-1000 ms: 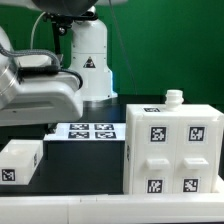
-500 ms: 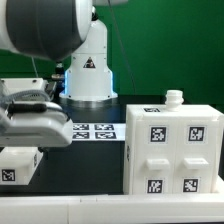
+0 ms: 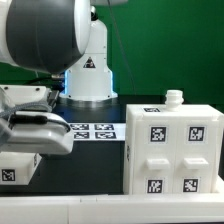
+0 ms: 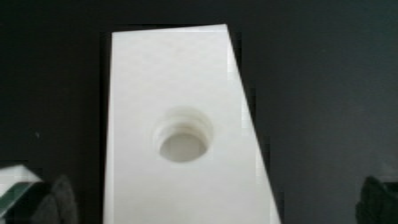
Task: Assemble cabinet
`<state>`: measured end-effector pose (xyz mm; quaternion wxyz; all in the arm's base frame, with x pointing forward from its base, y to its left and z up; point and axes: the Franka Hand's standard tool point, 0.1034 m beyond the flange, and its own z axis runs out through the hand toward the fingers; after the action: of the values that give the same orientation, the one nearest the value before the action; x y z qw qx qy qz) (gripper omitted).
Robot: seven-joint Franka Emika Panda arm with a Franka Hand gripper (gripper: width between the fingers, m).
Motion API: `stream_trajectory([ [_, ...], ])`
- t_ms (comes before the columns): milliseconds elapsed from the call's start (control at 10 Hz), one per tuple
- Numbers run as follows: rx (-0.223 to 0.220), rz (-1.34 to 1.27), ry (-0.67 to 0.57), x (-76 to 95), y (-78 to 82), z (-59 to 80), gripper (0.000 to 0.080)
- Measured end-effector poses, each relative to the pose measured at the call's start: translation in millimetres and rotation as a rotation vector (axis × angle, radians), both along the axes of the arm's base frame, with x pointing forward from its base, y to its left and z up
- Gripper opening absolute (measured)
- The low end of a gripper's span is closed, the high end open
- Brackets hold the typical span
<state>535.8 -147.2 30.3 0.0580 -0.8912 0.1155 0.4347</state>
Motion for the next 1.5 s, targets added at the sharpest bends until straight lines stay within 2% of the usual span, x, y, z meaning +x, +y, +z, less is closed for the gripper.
stream_trajectory([
  [300, -0.029, -0.028, 0.055, -13.1, 5.6, -18.8, 0.0796],
  [700, -0.033, -0.028, 0.045, -12.0, 4.0, -21.4, 0.077],
  [800, -0.032, -0.029, 0.046, -12.2, 4.0, -21.2, 0.0597],
  [900, -0.033, -0.029, 0.045, -12.1, 3.8, -21.2, 0.056],
  [1200, -0.033, -0.028, 0.042, -11.2, 4.0, -20.5, 0.056],
  [1300, -0.023, -0.003, -0.001, -0.9, 7.4, -7.1, 0.056],
  [1400, 0.01, 0.018, -0.036, 3.9, 13.5, 26.7, 0.056],
  [1500, 0.024, 0.05, -0.121, 12.9, 14.2, 49.5, 0.056],
])
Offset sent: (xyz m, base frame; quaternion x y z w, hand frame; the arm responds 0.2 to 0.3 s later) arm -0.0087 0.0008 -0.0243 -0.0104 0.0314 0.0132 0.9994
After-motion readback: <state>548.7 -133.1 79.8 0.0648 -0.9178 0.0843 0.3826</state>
